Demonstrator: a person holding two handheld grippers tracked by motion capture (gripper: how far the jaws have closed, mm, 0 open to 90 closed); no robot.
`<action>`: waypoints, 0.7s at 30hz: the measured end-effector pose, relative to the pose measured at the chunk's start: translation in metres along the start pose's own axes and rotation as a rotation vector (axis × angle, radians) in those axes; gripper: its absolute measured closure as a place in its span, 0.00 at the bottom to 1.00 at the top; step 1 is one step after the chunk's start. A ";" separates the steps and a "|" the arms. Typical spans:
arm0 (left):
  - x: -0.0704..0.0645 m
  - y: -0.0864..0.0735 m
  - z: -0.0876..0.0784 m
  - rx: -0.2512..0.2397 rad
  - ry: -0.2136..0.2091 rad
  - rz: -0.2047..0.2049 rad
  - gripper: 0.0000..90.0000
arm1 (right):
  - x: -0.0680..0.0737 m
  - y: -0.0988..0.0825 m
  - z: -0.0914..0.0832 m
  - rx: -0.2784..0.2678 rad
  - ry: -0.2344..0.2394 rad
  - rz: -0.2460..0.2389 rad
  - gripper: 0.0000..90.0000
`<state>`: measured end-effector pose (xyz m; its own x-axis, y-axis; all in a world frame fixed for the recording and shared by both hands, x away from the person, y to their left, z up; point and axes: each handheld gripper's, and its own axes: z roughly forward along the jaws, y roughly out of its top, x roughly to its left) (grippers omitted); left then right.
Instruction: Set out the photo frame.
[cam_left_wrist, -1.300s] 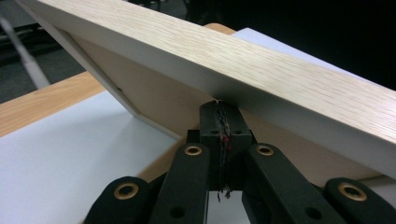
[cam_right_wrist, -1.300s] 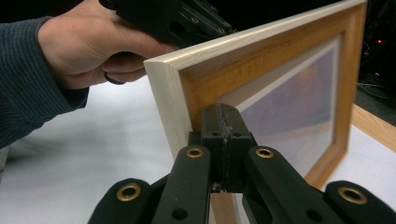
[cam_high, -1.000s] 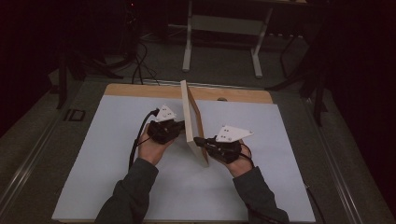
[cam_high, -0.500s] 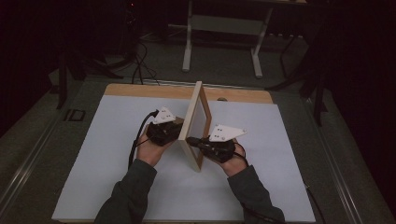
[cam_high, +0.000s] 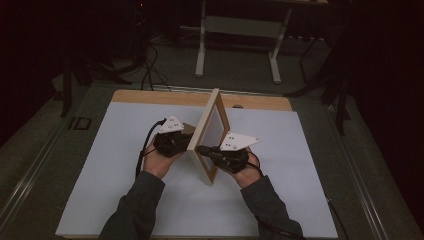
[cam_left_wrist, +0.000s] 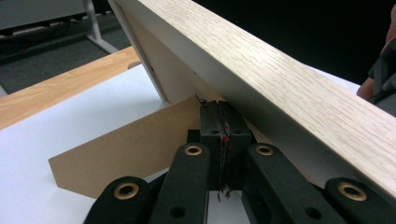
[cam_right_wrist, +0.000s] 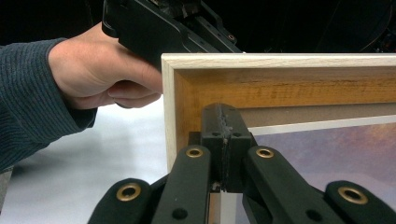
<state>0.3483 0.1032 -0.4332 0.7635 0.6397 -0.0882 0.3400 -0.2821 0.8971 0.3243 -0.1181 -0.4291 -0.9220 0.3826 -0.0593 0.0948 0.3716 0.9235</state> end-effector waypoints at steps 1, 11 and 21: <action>0.000 0.000 -0.001 0.001 0.002 -0.001 1.00 | 0.000 -0.001 0.000 0.007 -0.009 -0.003 0.99; 0.004 -0.003 -0.018 -0.019 0.026 -0.046 0.89 | -0.007 -0.006 -0.004 0.032 -0.034 0.004 0.96; 0.006 -0.016 -0.030 -0.006 0.007 -0.091 0.78 | -0.013 -0.013 -0.011 0.051 -0.071 0.009 0.89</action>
<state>0.3313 0.1330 -0.4353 0.7258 0.6674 -0.1666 0.4048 -0.2185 0.8879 0.3315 -0.1371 -0.4367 -0.8923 0.4443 -0.0799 0.1234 0.4103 0.9036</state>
